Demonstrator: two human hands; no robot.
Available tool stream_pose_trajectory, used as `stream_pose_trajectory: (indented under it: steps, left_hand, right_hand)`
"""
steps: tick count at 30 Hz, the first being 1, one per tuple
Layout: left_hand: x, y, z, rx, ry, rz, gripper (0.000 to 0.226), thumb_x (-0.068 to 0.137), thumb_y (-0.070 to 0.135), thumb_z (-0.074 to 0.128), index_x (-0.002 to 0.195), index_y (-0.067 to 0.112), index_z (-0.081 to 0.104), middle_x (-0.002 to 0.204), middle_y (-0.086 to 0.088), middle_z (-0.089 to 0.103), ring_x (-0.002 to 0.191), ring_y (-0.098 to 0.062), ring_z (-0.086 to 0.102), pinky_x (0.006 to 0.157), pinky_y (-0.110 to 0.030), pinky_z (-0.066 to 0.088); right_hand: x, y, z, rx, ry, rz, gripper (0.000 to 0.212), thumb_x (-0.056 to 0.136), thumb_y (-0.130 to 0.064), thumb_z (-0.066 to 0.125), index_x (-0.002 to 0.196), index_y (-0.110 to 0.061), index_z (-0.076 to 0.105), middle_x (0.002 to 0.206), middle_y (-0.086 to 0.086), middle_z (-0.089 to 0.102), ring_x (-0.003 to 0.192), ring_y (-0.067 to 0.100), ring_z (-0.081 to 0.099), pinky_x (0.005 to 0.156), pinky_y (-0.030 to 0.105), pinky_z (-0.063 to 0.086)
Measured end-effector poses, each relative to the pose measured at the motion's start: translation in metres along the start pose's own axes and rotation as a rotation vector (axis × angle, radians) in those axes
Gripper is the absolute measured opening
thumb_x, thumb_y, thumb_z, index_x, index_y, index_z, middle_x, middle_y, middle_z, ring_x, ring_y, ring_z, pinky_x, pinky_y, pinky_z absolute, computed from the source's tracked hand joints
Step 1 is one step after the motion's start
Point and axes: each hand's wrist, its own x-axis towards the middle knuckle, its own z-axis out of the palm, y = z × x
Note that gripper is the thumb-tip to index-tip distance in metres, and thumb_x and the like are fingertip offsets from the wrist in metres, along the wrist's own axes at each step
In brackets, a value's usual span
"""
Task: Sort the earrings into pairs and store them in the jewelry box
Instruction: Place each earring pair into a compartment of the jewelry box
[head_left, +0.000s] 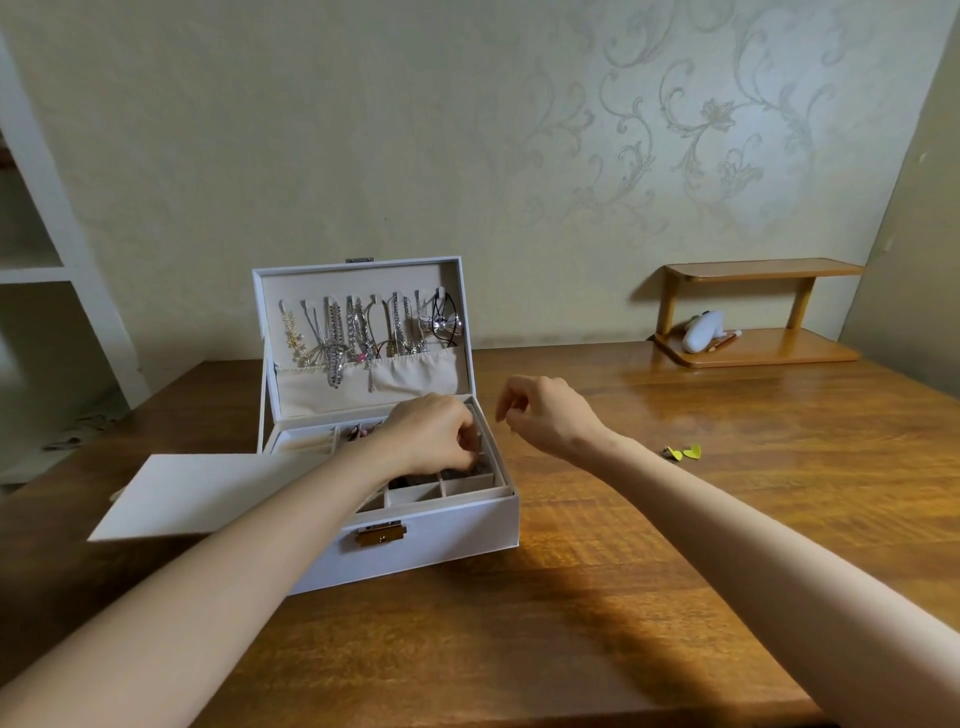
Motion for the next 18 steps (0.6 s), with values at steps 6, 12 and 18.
stream_pose_trajectory:
  steps: [6, 12, 18]
  left_hand:
    - [0.001, -0.002, -0.005, -0.238, 0.096, -0.041, 0.010, 0.078, 0.020, 0.067, 0.086, 0.017, 0.070, 0.065, 0.009, 0.051, 0.063, -0.010, 0.046, 0.058, -0.025, 0.033]
    - [0.001, -0.014, -0.006, -0.369, 0.106, -0.035, 0.004, 0.080, 0.020, 0.069, 0.076, 0.018, 0.068, 0.062, 0.009, 0.052, 0.062, -0.010, 0.046, 0.065, -0.028, 0.038]
    - [-0.007, -0.024, -0.015, -0.471, -0.070, 0.028, 0.007, 0.081, 0.015, 0.069, 0.074, 0.016, 0.068, 0.071, 0.000, 0.058, 0.064, -0.011, 0.048, 0.065, -0.026, 0.041]
  right_hand:
    - [-0.004, 0.004, 0.005, 0.007, -0.065, -0.021, 0.018, 0.081, -0.012, 0.053, 0.088, -0.019, 0.068, 0.090, 0.002, 0.069, 0.084, 0.021, 0.062, 0.074, 0.035, 0.053]
    - [-0.003, 0.006, 0.003, 0.085, -0.066, -0.026, 0.017, 0.081, -0.012, 0.054, 0.087, -0.023, 0.066, 0.083, -0.003, 0.064, 0.083, 0.019, 0.062, 0.075, 0.037, 0.054]
    - [-0.004, 0.003, 0.002, 0.145, -0.075, -0.094, 0.021, 0.083, -0.011, 0.054, 0.084, -0.026, 0.069, 0.083, -0.001, 0.066, 0.078, 0.018, 0.061, 0.068, 0.033, 0.051]
